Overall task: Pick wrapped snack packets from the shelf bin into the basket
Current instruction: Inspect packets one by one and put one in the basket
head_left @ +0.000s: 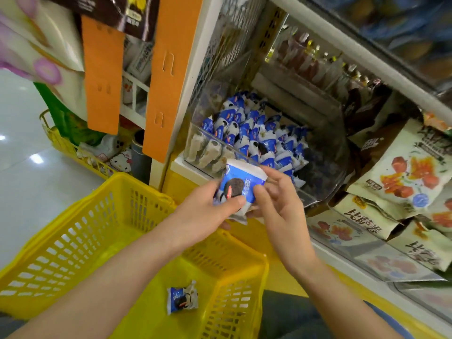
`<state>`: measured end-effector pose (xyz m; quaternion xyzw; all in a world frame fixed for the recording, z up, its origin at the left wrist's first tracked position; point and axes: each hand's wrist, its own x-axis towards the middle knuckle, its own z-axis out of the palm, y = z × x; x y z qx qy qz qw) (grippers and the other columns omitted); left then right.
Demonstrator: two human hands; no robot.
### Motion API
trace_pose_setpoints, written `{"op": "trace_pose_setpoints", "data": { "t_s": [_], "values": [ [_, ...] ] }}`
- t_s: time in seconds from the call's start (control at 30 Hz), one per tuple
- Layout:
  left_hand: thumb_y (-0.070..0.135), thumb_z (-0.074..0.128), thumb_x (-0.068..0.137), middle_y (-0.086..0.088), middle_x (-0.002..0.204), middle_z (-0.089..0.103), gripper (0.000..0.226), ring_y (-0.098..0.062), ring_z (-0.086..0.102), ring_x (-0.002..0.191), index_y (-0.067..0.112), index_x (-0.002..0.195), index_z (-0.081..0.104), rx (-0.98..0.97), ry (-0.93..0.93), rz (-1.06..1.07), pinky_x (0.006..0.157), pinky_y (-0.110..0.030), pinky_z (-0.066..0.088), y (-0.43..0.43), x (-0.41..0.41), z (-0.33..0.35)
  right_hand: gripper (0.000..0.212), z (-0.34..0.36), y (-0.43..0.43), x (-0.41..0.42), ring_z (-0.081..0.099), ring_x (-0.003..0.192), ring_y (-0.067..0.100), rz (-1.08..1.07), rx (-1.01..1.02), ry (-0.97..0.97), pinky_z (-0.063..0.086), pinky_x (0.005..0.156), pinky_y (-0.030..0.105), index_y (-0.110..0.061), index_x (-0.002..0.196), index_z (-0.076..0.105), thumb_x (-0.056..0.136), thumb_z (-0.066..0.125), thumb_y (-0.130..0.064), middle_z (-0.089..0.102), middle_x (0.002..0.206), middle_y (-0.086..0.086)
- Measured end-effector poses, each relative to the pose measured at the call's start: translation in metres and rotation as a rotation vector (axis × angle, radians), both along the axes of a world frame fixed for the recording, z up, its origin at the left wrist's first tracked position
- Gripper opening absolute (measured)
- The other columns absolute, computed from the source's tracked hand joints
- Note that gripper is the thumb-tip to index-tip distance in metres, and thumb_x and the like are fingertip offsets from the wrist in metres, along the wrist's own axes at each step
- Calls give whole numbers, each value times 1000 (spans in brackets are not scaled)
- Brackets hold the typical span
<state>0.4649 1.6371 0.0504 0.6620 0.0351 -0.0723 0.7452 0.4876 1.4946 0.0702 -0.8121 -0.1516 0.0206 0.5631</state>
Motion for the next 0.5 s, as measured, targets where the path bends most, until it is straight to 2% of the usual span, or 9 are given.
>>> {"op": "trace_pose_setpoints", "data": {
  "t_s": [0.07, 0.17, 0.23, 0.27, 0.3, 0.37, 0.5],
  "values": [
    [20, 57, 89, 2, 102, 67, 22, -11, 65, 88, 23, 110, 58, -47, -41, 52, 67, -25, 57, 3, 5, 4, 24, 18, 2, 10, 66, 81, 4, 23, -61, -75, 53, 65, 18, -37, 113, 47, 91, 46, -28, 67, 90, -10],
    [21, 55, 90, 4, 100, 66, 19, -8, 64, 81, 23, 109, 56, -89, -54, 118, 67, -24, 57, 10, 12, 8, 13, 43, 2, 43, 64, 83, 0, -23, -312, -192, 52, 70, 13, -36, 103, 53, 95, 45, -27, 64, 94, -13],
    [22, 55, 91, 6, 94, 66, 17, -2, 64, 72, 24, 107, 56, -109, -67, 151, 62, -19, 55, 13, 15, 9, 12, 54, 0, 72, 60, 78, -1, -105, -513, -256, 45, 66, 3, -31, 99, 57, 96, 47, -26, 60, 91, -17],
    [21, 55, 91, 8, 92, 67, 14, 1, 64, 68, 26, 104, 56, -126, -75, 164, 59, -16, 54, 14, 16, 10, 14, 56, -1, 85, 57, 75, -1, -152, -603, -267, 42, 61, 2, -27, 101, 60, 96, 47, -23, 60, 90, -15],
    [21, 56, 90, 9, 90, 67, 12, 3, 63, 66, 29, 99, 56, -142, -82, 175, 57, -15, 53, 14, 17, 11, 17, 58, -3, 98, 55, 74, 1, -193, -695, -272, 39, 59, 5, -22, 104, 62, 96, 48, -21, 61, 92, -9],
    [21, 56, 90, 9, 87, 66, 10, 1, 63, 65, 30, 92, 55, -165, -84, 191, 56, -15, 53, 15, 18, 12, 22, 58, -9, 117, 54, 81, 11, -244, -859, -224, 36, 66, 15, -11, 109, 64, 96, 47, -16, 63, 100, 4],
    [21, 57, 90, 5, 91, 66, 12, -9, 64, 75, 32, 89, 53, -190, -86, 226, 57, -16, 54, 19, 21, 12, 24, 54, -18, 132, 59, 100, 31, -231, -1287, 29, 42, 74, 30, 0, 97, 62, 97, 42, -13, 63, 108, 19]
  ]
}}
